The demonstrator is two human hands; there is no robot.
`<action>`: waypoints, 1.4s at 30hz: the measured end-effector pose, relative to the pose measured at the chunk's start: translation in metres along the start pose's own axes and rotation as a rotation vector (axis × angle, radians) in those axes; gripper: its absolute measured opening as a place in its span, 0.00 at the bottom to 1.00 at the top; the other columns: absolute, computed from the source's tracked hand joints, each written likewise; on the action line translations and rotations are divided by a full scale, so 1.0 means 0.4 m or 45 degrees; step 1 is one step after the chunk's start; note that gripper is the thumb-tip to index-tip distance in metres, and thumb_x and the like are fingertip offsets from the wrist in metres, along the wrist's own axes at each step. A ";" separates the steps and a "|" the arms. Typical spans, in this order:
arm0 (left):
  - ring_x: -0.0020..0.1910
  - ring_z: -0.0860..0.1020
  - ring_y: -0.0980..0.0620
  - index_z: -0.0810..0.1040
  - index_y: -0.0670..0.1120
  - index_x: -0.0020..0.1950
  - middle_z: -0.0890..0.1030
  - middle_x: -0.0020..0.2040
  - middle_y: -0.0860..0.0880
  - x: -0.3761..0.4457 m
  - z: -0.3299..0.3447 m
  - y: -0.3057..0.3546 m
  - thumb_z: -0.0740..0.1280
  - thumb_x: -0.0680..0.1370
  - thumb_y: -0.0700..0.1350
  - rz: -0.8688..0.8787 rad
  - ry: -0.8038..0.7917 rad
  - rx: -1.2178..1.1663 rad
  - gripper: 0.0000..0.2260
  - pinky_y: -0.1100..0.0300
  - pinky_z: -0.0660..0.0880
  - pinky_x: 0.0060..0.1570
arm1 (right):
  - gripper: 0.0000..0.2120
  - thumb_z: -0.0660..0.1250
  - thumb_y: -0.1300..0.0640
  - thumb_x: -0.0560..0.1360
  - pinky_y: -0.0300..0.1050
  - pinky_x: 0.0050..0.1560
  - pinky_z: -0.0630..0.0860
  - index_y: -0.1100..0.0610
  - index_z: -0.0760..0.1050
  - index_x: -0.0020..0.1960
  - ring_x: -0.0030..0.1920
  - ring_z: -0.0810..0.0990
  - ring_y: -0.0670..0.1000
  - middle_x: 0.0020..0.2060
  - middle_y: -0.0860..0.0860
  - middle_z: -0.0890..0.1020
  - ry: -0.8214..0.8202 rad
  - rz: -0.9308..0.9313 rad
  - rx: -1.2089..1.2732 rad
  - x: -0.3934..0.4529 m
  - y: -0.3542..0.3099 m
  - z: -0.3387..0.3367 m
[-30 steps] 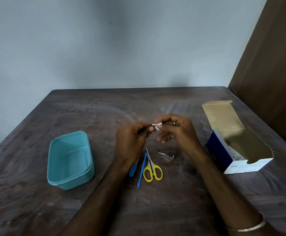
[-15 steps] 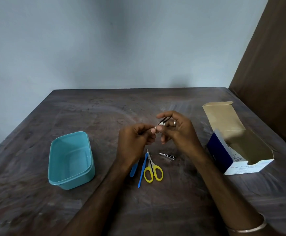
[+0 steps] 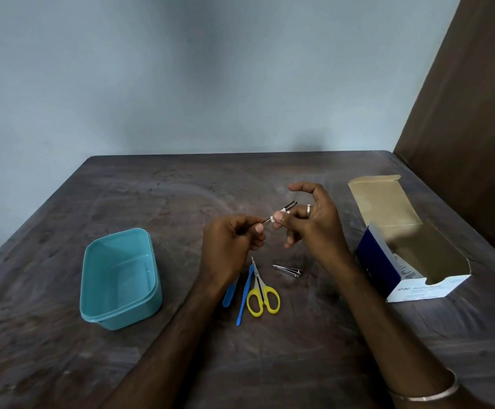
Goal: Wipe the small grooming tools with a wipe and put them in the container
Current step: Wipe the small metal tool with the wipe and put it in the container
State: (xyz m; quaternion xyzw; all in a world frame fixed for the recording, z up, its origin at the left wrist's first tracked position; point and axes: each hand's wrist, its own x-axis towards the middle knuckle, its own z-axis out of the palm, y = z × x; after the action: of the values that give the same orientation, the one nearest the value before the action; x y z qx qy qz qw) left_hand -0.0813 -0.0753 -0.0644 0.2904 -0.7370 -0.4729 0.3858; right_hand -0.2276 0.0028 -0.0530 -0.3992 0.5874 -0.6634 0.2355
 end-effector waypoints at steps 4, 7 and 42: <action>0.35 0.84 0.53 0.84 0.45 0.49 0.85 0.37 0.48 0.003 -0.001 -0.004 0.68 0.78 0.35 -0.016 0.025 -0.001 0.07 0.59 0.81 0.39 | 0.23 0.74 0.66 0.72 0.49 0.27 0.76 0.55 0.70 0.62 0.24 0.75 0.56 0.36 0.59 0.85 0.042 -0.017 0.022 -0.002 -0.001 0.007; 0.35 0.84 0.52 0.84 0.46 0.49 0.85 0.37 0.48 0.002 0.000 -0.004 0.68 0.78 0.35 -0.015 0.034 -0.015 0.08 0.58 0.82 0.39 | 0.22 0.75 0.66 0.71 0.50 0.27 0.77 0.55 0.72 0.61 0.25 0.75 0.56 0.37 0.60 0.84 0.098 -0.032 0.047 -0.005 0.000 0.011; 0.34 0.84 0.52 0.83 0.47 0.48 0.84 0.35 0.50 -0.005 0.012 0.000 0.68 0.78 0.35 -0.036 0.127 0.001 0.07 0.59 0.82 0.37 | 0.21 0.77 0.66 0.68 0.42 0.23 0.73 0.55 0.74 0.56 0.22 0.72 0.48 0.38 0.52 0.86 0.454 0.182 0.407 -0.008 -0.021 0.027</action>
State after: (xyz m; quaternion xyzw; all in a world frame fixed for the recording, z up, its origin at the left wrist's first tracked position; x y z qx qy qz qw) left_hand -0.0844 -0.0714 -0.0661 0.3242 -0.7127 -0.4631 0.4154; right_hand -0.2157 0.0005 -0.0459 -0.1910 0.5342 -0.7894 0.2347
